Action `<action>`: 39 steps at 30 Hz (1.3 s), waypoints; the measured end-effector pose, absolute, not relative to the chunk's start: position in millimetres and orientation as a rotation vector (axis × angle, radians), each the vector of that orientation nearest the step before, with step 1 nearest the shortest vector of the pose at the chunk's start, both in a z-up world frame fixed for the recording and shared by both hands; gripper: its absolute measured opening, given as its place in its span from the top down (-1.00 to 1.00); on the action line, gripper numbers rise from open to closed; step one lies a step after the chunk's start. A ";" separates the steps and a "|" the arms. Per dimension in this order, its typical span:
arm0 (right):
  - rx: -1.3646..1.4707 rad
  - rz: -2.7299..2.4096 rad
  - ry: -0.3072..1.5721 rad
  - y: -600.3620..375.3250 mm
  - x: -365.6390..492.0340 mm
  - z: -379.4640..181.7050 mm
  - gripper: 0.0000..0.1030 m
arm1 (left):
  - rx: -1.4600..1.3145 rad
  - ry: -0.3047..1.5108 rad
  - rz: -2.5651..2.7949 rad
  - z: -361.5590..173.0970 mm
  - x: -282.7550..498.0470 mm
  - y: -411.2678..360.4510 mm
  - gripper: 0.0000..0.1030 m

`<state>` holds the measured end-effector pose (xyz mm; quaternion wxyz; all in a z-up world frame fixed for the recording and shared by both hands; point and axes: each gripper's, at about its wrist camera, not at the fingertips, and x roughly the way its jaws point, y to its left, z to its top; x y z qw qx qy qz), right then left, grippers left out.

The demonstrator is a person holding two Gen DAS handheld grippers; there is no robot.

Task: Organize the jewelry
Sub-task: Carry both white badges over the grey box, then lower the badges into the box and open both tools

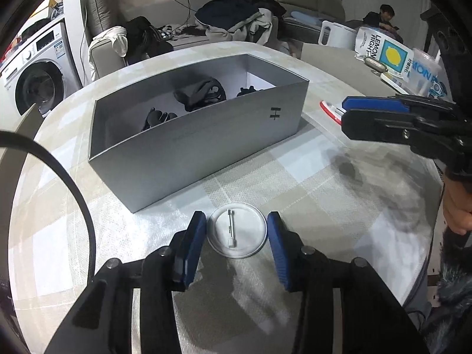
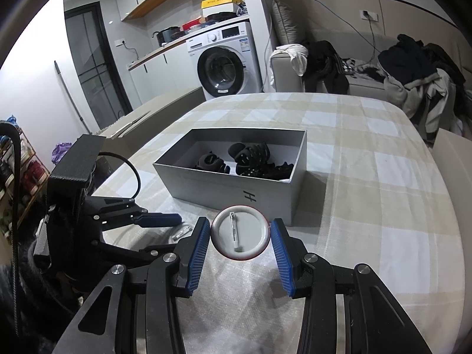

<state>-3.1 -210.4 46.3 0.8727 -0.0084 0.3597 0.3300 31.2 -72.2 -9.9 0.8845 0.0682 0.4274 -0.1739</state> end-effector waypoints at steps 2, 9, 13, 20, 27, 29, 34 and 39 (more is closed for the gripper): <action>-0.017 0.690 0.749 -210.9 -3.7 46.7 0.20 | 0.120 0.888 -0.373 -9.1 28.4 -69.5 0.29; -0.001 0.696 0.731 -214.6 -4.0 51.4 0.20 | 0.105 0.823 -0.361 5.8 18.9 -66.7 0.28; 0.019 0.696 0.710 -216.3 -3.8 56.5 0.20 | 0.105 0.757 -0.346 20.9 14.8 -66.4 0.28; 0.057 0.707 0.649 -217.5 -4.5 74.4 0.20 | 0.095 0.661 -0.309 41.6 16.7 -64.6 0.28; 0.082 0.716 0.615 -211.5 3.3 90.3 0.20 | 0.042 0.598 -0.257 55.7 23.7 -55.3 0.28; 0.091 0.722 0.610 -209.6 7.0 93.2 0.20 | 0.032 0.583 -0.242 59.2 26.0 -52.0 0.28; 0.107 0.735 0.597 -202.2 14.0 101.4 0.20 | -0.003 0.564 -0.215 63.6 35.3 -45.0 0.28; 0.113 0.741 0.582 -197.4 20.9 108.3 0.20 | -0.016 0.553 -0.193 64.4 43.5 -39.7 0.28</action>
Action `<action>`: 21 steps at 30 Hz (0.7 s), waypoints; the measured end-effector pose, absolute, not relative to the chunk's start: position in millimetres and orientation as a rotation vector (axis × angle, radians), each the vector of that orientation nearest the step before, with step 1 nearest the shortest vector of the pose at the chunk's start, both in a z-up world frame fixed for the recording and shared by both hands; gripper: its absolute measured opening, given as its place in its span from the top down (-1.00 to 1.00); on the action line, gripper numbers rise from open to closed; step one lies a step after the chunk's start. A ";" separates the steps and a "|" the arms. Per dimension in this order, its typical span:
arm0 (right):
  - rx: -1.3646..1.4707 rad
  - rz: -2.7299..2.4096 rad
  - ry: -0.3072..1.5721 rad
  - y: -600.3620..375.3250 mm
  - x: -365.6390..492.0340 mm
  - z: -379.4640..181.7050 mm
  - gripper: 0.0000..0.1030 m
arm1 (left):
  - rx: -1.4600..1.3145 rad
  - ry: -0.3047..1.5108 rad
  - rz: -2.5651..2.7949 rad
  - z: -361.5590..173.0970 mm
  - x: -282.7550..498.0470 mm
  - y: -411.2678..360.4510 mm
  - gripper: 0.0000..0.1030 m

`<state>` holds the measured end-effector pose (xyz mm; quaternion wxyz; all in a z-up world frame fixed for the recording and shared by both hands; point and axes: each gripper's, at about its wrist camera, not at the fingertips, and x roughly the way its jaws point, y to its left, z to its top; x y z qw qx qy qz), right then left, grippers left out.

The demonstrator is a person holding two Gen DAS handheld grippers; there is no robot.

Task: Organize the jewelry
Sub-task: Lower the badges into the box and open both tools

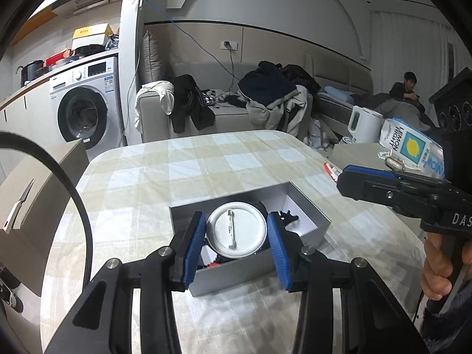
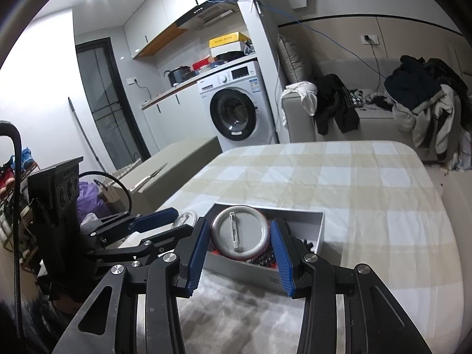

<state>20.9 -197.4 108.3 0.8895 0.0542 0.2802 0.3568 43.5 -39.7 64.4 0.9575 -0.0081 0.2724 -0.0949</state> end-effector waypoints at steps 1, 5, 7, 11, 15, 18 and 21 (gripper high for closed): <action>0.116 0.743 0.582 -197.5 22.4 109.1 0.20 | -0.017 0.551 -0.188 64.6 44.0 -39.2 0.28; 0.144 0.755 0.602 -196.9 34.6 108.9 0.20 | -0.028 0.543 -0.173 64.9 49.3 -35.3 0.28; 0.162 0.759 0.619 -197.0 42.0 106.3 0.20 | -0.036 0.545 -0.170 63.7 53.8 -33.8 0.28; 0.190 0.762 0.684 -193.4 62.1 93.9 0.20 | -0.047 0.562 -0.176 58.3 64.7 -32.9 0.28; 0.187 0.733 0.764 -186.9 81.9 73.4 0.20 | -0.039 0.585 -0.175 47.7 73.8 -35.0 0.28; 0.180 0.719 0.797 -184.4 88.3 64.0 0.20 | -0.022 0.598 -0.167 40.7 77.7 -37.4 0.28; 0.182 0.717 0.806 -184.2 88.7 59.5 0.20 | 0.000 0.614 -0.156 36.2 80.2 -38.4 0.28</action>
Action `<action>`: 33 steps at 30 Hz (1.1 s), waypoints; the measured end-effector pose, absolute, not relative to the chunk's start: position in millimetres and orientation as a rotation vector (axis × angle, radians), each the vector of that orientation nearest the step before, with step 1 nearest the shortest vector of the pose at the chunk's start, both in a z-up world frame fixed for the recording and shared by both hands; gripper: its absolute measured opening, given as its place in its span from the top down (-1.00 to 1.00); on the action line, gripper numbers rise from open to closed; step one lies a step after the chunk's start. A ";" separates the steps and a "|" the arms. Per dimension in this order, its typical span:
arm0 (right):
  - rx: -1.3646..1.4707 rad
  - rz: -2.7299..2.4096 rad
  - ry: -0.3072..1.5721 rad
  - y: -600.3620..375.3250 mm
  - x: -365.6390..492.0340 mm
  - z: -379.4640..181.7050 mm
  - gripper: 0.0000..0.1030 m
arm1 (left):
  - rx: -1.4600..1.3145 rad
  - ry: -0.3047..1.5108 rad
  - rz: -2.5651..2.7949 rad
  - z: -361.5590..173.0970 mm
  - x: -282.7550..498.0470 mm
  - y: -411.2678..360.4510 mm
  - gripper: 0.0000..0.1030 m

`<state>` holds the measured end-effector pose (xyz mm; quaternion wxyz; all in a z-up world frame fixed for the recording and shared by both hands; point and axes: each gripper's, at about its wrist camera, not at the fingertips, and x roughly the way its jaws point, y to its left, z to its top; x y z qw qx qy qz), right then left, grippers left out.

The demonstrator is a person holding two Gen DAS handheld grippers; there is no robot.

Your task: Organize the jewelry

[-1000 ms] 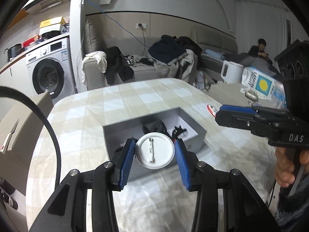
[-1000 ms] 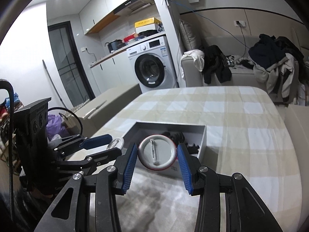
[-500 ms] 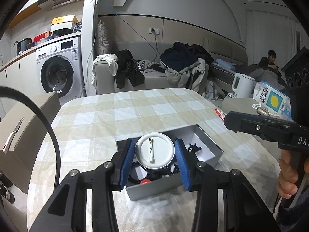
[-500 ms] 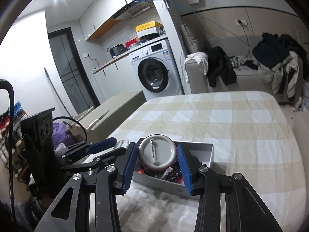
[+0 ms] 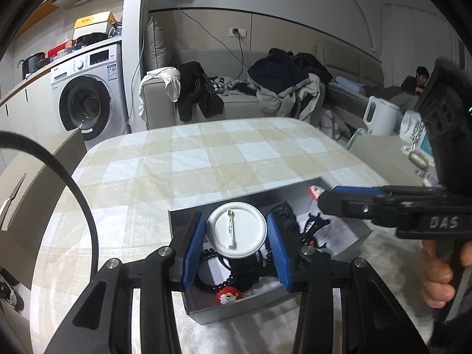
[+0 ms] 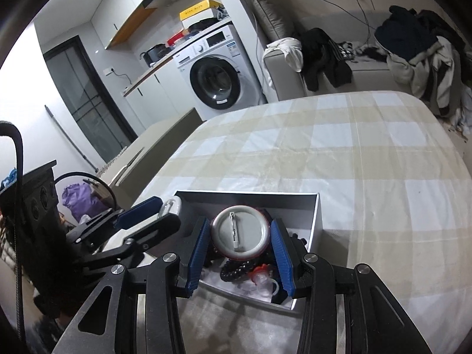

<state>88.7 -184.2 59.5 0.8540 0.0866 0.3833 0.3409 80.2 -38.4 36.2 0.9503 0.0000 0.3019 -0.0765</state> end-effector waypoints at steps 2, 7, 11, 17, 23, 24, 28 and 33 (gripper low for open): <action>0.183 0.720 0.802 -184.4 87.6 60.0 0.19 | 0.001 0.623 -0.153 34.3 80.8 -37.6 0.28; 0.176 0.727 0.788 -183.6 84.7 63.3 0.17 | -0.023 0.633 -0.132 31.9 86.0 -32.6 0.28; 0.191 0.717 0.788 -185.7 86.5 63.8 0.01 | -0.042 0.630 -0.148 33.6 85.2 -31.6 0.27; 0.167 0.766 0.756 -192.5 73.3 72.4 -0.57 | -0.023 0.610 -0.166 37.0 76.2 -34.4 -0.55; 0.079 0.764 0.685 -199.7 50.3 74.8 -1.00 | -0.031 0.560 -0.184 43.9 58.1 -30.8 -0.98; 0.067 0.759 0.669 -202.5 44.9 74.8 -1.00 | -0.028 0.544 -0.175 44.9 52.7 -29.6 -0.98; 0.039 0.702 0.606 -211.1 29.8 70.0 -1.00 | -0.030 0.511 -0.129 44.7 34.5 -23.9 -0.98; 0.036 0.645 0.570 -213.2 19.2 59.7 -1.00 | -0.066 0.479 -0.086 37.8 18.0 -19.6 -0.98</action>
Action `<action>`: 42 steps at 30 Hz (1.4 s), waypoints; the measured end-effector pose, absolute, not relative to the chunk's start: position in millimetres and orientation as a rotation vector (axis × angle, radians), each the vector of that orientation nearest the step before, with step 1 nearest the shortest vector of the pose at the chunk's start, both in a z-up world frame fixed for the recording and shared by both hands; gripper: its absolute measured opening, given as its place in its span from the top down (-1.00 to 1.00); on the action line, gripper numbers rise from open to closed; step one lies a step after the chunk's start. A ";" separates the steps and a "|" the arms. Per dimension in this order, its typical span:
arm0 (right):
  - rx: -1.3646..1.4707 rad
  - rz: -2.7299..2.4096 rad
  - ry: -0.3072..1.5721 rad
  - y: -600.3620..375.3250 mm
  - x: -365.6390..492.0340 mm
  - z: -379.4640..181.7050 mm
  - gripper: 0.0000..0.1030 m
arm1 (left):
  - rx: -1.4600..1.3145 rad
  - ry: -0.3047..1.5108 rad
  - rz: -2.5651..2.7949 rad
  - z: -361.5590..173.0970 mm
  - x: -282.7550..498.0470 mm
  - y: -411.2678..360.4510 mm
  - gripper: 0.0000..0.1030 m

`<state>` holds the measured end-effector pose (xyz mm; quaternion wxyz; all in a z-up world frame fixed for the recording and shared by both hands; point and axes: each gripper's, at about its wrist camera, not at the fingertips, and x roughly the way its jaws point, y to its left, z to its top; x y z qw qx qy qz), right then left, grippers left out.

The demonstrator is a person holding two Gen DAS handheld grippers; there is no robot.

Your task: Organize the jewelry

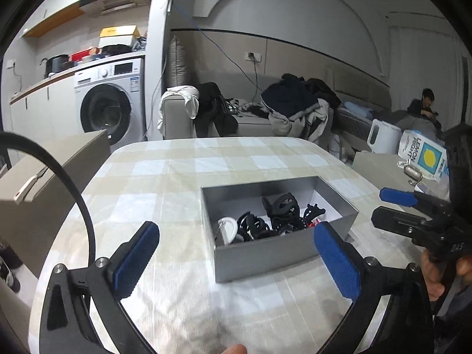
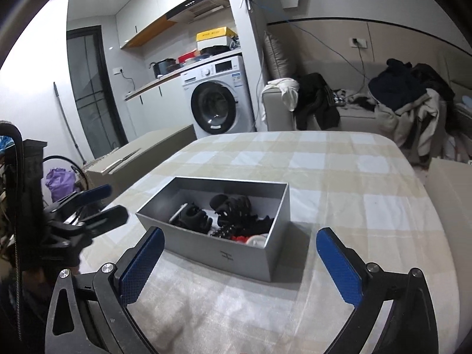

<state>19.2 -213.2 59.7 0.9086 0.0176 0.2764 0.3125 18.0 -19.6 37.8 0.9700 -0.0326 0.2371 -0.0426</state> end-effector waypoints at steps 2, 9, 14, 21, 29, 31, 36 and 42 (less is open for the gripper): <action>0.021 0.627 0.546 -211.3 14.8 58.5 -1.00 | -0.067 0.458 -0.076 35.5 15.2 -18.9 -0.98; 0.051 0.631 0.451 -207.3 8.0 56.8 -1.00 | -0.100 0.417 -0.078 31.5 18.4 -15.8 -0.98; 0.069 0.615 0.397 -210.5 2.8 59.0 -1.00 | -0.071 0.401 -0.074 29.2 14.1 -19.5 -0.98; 0.137 0.581 0.385 -225.1 4.5 59.4 -1.00 | -0.053 0.387 -0.079 29.8 8.7 -23.5 -0.98; 0.148 0.529 0.384 -227.9 5.6 59.6 -1.00 | -0.064 0.379 -0.079 29.5 7.0 -21.8 -0.98; 0.116 0.534 0.369 -222.7 1.3 60.7 -1.00 | -0.063 0.373 -0.082 29.8 5.8 -22.1 -0.98; 0.033 0.537 0.340 -209.4 -8.2 63.0 -1.00 | -0.064 0.359 -0.082 30.7 3.4 -21.7 -0.98; 0.027 0.541 0.326 -209.8 -10.5 63.4 -1.00 | -0.065 0.357 -0.080 31.1 3.3 -21.7 -0.98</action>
